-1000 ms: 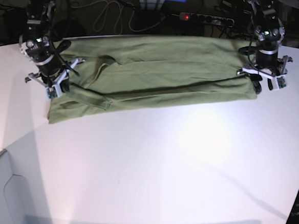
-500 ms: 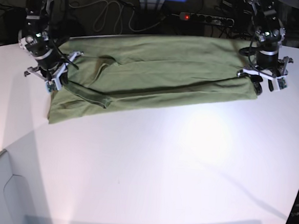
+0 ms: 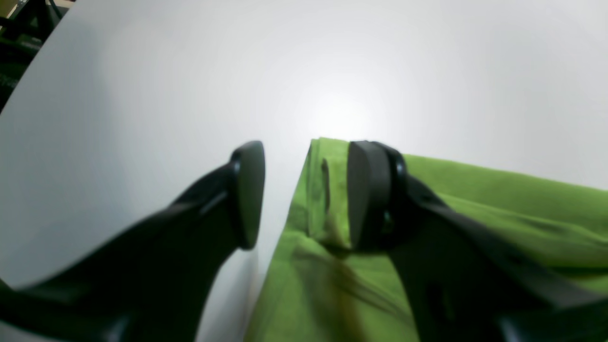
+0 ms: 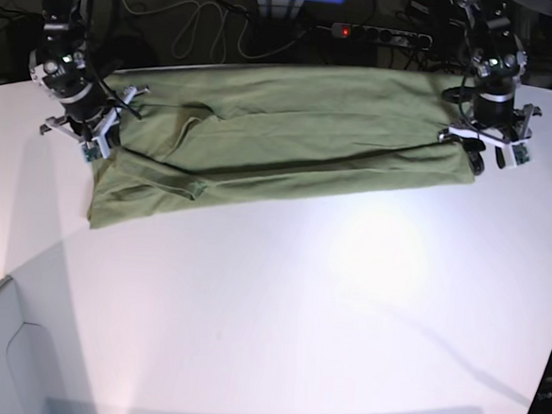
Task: Fold the T-shirt properly
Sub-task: 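Open the left gripper and adjust the folded edge with both grippers, then regrasp the strip end with the right gripper and tuck the fabric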
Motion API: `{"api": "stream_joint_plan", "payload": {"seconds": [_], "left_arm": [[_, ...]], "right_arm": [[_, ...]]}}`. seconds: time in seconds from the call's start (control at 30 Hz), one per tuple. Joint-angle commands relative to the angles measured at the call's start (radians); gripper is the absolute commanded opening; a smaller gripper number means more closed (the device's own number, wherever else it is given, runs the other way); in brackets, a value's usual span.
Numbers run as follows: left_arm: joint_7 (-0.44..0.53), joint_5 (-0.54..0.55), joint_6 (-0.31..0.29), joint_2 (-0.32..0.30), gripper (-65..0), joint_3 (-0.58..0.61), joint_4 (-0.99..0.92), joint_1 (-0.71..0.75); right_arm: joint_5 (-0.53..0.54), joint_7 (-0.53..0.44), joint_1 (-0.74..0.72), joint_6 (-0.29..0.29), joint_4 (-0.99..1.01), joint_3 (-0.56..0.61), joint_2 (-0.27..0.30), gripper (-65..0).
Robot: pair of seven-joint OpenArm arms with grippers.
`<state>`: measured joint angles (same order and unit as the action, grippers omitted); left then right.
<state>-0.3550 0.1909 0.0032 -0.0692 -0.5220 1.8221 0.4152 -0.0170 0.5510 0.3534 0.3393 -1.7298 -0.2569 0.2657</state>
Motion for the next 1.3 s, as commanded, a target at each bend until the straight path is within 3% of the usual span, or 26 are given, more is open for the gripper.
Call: {"api": "stream_joint_plan", "payload": {"seconds": [0.0,0.17,0.27,0.43,0.73,1.07,1.17,1.27], "left_arm": [[0.027,0.002,0.004,-0.01,-37.7,-0.005,0.021,0.0],[0.027,0.002,0.004,-0.01,-37.6,-0.005,0.023,0.006],[0.027,0.002,0.004,-0.01,-37.6,-0.005,0.024,0.007],[0.027,0.002,0.004,-0.004,-37.6,-0.005,0.024,0.007],[0.026,0.0,0.005,-0.002,-37.6,-0.005,0.024,0.009],[0.026,-0.001,0.005,-0.002,-37.6,-0.005,0.024,0.018],[0.026,-0.001,0.005,-0.002,-37.6,-0.005,0.026,0.021],[0.026,-0.001,0.005,-0.002,-37.6,-0.005,0.026,0.021]], "right_arm": [[0.009,-0.018,-0.004,0.017,-0.034,-0.032,0.011,-64.0],[0.013,-0.013,-0.015,0.017,-0.147,-0.018,0.008,-50.0],[0.009,-0.001,-0.055,0.017,-0.192,0.086,0.014,-37.1],[0.009,0.086,-0.159,0.017,-0.19,0.248,0.014,-28.0],[0.007,0.123,-0.296,0.017,-0.045,0.423,0.011,-28.1],[0.009,0.12,-0.343,0.017,0.049,0.465,0.008,-29.2],[0.009,0.12,-0.343,0.017,0.052,0.465,0.008,-39.5],[0.009,0.122,-0.337,0.017,0.052,0.465,0.008,-58.1]]}}
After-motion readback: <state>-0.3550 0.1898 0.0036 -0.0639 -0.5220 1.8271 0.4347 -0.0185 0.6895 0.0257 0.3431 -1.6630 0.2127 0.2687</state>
